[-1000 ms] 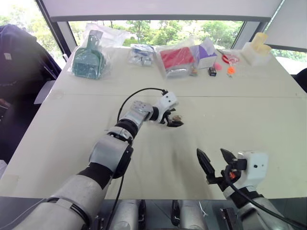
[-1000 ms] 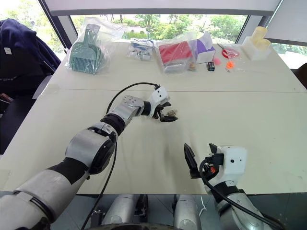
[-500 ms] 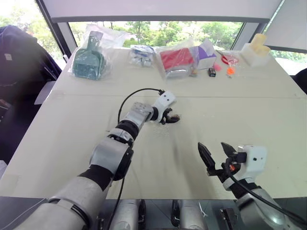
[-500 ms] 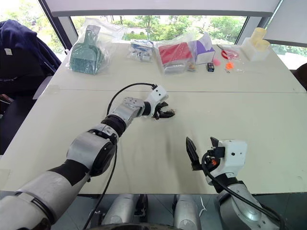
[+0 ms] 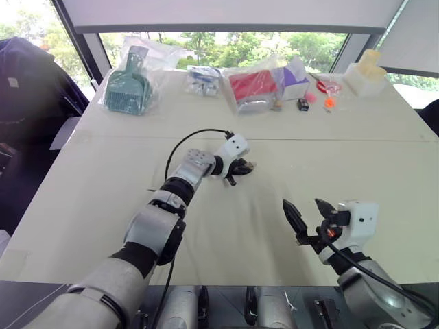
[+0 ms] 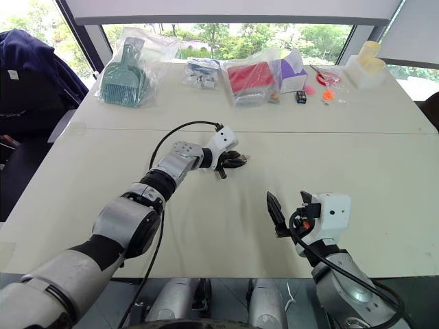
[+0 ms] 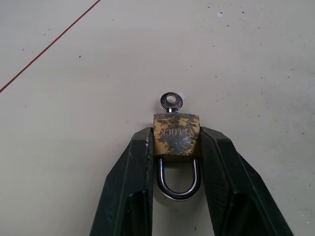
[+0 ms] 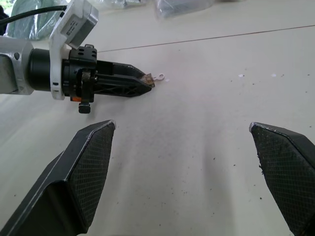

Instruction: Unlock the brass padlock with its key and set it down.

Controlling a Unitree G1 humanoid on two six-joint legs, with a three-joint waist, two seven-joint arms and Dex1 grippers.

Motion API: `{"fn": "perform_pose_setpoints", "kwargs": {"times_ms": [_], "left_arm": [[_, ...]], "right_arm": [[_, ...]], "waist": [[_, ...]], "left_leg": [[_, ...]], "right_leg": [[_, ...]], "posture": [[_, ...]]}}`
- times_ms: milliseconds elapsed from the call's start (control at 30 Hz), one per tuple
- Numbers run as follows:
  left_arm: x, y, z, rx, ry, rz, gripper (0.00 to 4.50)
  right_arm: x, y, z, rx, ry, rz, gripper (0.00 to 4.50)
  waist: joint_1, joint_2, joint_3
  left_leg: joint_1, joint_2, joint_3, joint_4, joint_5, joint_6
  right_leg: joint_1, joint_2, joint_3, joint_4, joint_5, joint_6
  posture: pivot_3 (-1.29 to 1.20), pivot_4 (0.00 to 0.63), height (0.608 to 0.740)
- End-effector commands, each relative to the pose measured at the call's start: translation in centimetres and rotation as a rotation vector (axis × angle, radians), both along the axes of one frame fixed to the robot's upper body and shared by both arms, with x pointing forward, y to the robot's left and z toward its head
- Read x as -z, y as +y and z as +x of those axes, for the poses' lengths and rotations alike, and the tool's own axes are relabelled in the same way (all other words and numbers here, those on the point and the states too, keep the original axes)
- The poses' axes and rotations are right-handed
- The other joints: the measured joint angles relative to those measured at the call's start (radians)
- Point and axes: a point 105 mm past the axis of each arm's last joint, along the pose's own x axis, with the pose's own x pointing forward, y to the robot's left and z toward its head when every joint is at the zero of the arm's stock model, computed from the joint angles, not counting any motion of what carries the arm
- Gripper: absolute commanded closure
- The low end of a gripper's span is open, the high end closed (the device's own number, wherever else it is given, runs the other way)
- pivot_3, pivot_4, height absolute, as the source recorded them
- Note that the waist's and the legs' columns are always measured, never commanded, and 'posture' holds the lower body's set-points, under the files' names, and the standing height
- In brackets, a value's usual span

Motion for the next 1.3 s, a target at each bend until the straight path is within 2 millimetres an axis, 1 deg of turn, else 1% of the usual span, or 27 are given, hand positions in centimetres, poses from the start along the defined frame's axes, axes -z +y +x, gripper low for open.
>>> {"fn": "perform_pose_setpoints", "kwargs": {"times_ms": [33, 100, 133, 267, 333, 433, 500, 633, 733, 800, 1033, 1067, 1133, 1200, 1233, 1300], "left_arm": [[0.5, 0.3, -1.0, 0.120, -0.022, 0.032, 3.71], [-1.2, 0.5, -1.3, 0.222, -0.108, 0.002, 3.71], [-1.6, 0.5, -1.5, 0.248, -0.127, -0.006, 3.71], [-5.2, 2.0, -2.9, 0.426, -0.264, -0.088, 3.71], [-6.7, 2.6, -3.9, 0.479, -0.309, -0.132, 3.71], [-8.4, 3.4, -5.3, 0.511, -0.363, -0.180, 3.71], [-9.4, 3.5, -6.1, 0.512, -0.393, -0.212, 3.71], [-11.4, 2.9, -7.2, 0.480, -0.458, -0.277, 3.71], [-12.5, 2.2, -7.6, 0.459, -0.507, -0.318, 3.71], [-12.8, 1.9, -7.7, 0.456, -0.525, -0.328, 3.71], [-13.3, 1.4, -7.7, 0.456, -0.532, -0.354, 3.71], [-13.3, 1.4, -7.7, 0.458, -0.533, -0.356, 3.71], [-13.4, 1.4, -7.7, 0.462, -0.534, -0.360, 3.71], [-13.5, 1.3, -7.7, 0.467, -0.535, -0.363, 3.71], [-13.5, 1.3, -7.8, 0.470, -0.536, -0.364, 3.71], [-13.6, 1.2, -7.8, 0.472, -0.538, -0.368, 3.71]], "right_arm": [[-0.9, -0.2, 0.2, -0.009, -0.013, 0.073, 0.00], [-1.9, -0.1, 0.6, -0.029, -0.039, 0.165, 0.00], [-2.2, -0.2, 0.7, -0.033, -0.047, 0.191, 0.00], [-4.7, -0.6, 2.3, -0.063, -0.113, 0.350, 0.00], [-5.7, -0.5, 3.1, -0.098, -0.121, 0.414, 0.00], [-7.4, 0.3, 4.1, -0.164, -0.140, 0.526, 0.00], [-8.3, 0.8, 4.7, -0.194, -0.148, 0.579, 0.00], [-8.8, 2.4, 5.3, -0.252, -0.128, 0.642, 0.00], [-8.9, 3.4, 5.7, -0.283, -0.113, 0.674, 0.00], [-9.0, 3.7, 5.9, -0.294, -0.114, 0.708, 0.00], [-9.5, 3.9, 6.0, -0.295, -0.135, 0.781, 0.00], [-9.6, 3.9, 6.0, -0.292, -0.138, 0.788, 0.25], [-9.6, 3.9, 5.8, -0.294, -0.142, 0.793, 0.90], [-9.6, 4.0, 5.8, -0.299, -0.143, 0.796, 1.85], [-9.6, 4.2, 5.7, -0.303, -0.141, 0.797, 2.47], [-9.6, 4.3, 5.8, -0.308, -0.136, 0.799, 3.54]], "waist": [[-0.002, 0.000, 0.000], [-0.003, 0.000, 0.000], [-0.003, 0.001, 0.000], [-0.005, 0.001, 0.001], [-0.007, 0.001, 0.001], [-0.003, 0.002, 0.001], [-0.003, 0.003, 0.001], [-0.002, 0.003, 0.001], [-0.002, 0.003, 0.001], [-0.003, 0.003, 0.001], [-0.003, 0.003, 0.001], [-0.003, 0.003, 0.001], [-0.003, 0.003, 0.001], [-0.004, 0.003, 0.001], [-0.004, 0.003, 0.001], [-0.004, 0.003, 0.001]], "left_leg": [[0.000, 0.000, 0.000, 0.000, 0.000, 0.000], [0.000, 0.000, 0.000, 0.000, 0.000, 0.000], [0.000, 0.000, 0.000, -0.001, 0.000, 0.000], [-0.001, 0.000, 0.000, -0.001, 0.000, 0.000], [-0.002, 0.000, 0.000, -0.001, 0.000, 0.000], [-0.001, 0.000, 0.000, -0.001, 0.000, -0.001], [-0.001, 0.000, 0.000, -0.001, 0.000, -0.001], [-0.001, 0.000, 0.000, -0.001, 0.001, -0.001], [-0.001, -0.001, 0.000, 0.000, 0.001, -0.001], [-0.001, -0.001, 0.000, 0.000, 0.001, 0.000], [-0.001, -0.001, 0.000, -0.001, 0.001, 0.000], [-0.001, -0.001, 0.000, 0.000, 0.001, 0.000], [-0.001, -0.001, 0.000, -0.001, 0.001, 0.000], [-0.001, -0.001, 0.000, -0.001, 0.001, -0.001], [-0.001, -0.001, 0.000, -0.001, 0.001, -0.001], [-0.001, -0.001, 0.000, -0.001, 0.001, -0.001]], "right_leg": [[0.000, 0.000, 0.000, 0.000, 0.000, 0.000], [-0.001, 0.000, 0.000, 0.000, 0.000, 0.000], [-0.001, 0.000, 0.000, 0.000, 0.000, 0.000], [-0.003, 0.000, 0.000, 0.000, 0.000, -0.001], [-0.003, 0.000, 0.000, 0.000, 0.001, -0.001], [-0.003, -0.001, 0.001, 0.000, 0.001, -0.001], [-0.002, -0.001, 0.001, 0.001, 0.001, -0.001], [-0.002, 0.000, 0.000, 0.001, 0.001, -0.001], [-0.001, 0.000, 0.000, 0.001, 0.001, -0.001], [-0.001, 0.000, 0.000, 0.001, 0.001, -0.001], [-0.001, 0.001, 0.000, 0.001, 0.001, -0.001], [-0.001, 0.001, 0.000, 0.001, 0.001, -0.001], [-0.001, 0.001, 0.000, 0.001, 0.001, -0.001], [-0.001, 0.001, 0.000, 0.001, 0.001, -0.001], [-0.001, 0.001, 0.000, 0.001, 0.001, -0.001], [-0.001, 0.001, 0.000, 0.001, 0.001, -0.001]], "posture": [[0.00, 0.150, 0.735], [0.00, 0.150, 0.735], [0.00, 0.150, 0.735], [0.00, 0.150, 0.735], [0.00, 0.150, 0.735], [0.00, 0.150, 0.735], [0.00, 0.150, 0.735], [0.00, 0.150, 0.735], [0.00, 0.150, 0.735], [0.00, 0.150, 0.735], [0.00, 0.150, 0.735], [0.00, 0.150, 0.735], [0.00, 0.150, 0.735], [0.00, 0.150, 0.735], [0.00, 0.150, 0.735], [0.00, 0.150, 0.735]]}}
